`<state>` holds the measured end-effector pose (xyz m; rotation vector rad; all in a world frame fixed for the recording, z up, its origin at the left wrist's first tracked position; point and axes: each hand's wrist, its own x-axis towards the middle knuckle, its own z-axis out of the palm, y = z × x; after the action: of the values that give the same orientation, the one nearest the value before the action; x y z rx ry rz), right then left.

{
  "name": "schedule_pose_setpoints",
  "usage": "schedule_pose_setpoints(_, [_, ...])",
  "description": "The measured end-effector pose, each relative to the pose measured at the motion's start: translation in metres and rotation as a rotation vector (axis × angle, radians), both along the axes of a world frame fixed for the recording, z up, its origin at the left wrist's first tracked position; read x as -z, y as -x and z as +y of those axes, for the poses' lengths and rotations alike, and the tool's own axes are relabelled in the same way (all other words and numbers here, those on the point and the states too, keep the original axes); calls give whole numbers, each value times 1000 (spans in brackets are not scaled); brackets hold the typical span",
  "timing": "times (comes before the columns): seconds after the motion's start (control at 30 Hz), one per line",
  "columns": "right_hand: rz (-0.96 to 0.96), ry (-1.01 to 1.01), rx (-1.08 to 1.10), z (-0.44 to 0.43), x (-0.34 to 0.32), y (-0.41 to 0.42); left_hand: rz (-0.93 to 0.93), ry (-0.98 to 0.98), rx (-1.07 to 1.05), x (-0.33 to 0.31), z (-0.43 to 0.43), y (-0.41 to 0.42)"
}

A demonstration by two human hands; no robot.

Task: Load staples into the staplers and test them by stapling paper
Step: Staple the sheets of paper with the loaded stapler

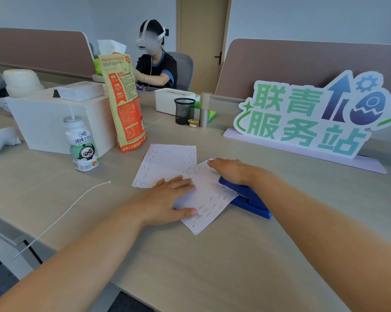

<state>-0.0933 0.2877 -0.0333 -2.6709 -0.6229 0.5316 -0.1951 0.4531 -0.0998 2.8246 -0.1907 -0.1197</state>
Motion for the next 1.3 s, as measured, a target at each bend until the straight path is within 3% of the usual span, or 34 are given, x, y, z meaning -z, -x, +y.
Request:
schedule_pose_setpoints(0.2, [4,-60,80,3,16,-8,4,-29,-38,2,0,-1])
schedule_pose_setpoints(0.53, [-79,37,-28,13,30,-14,28,-34,-99,2,2,-4])
schedule_pose_setpoints(0.97, [13,-130,129,18,31,-18,42,-19,-83,6,9,-5])
schedule_pose_setpoints(1.3, [-57,-11,-37,16,29,-18,56,-53,-60,5,9,-7])
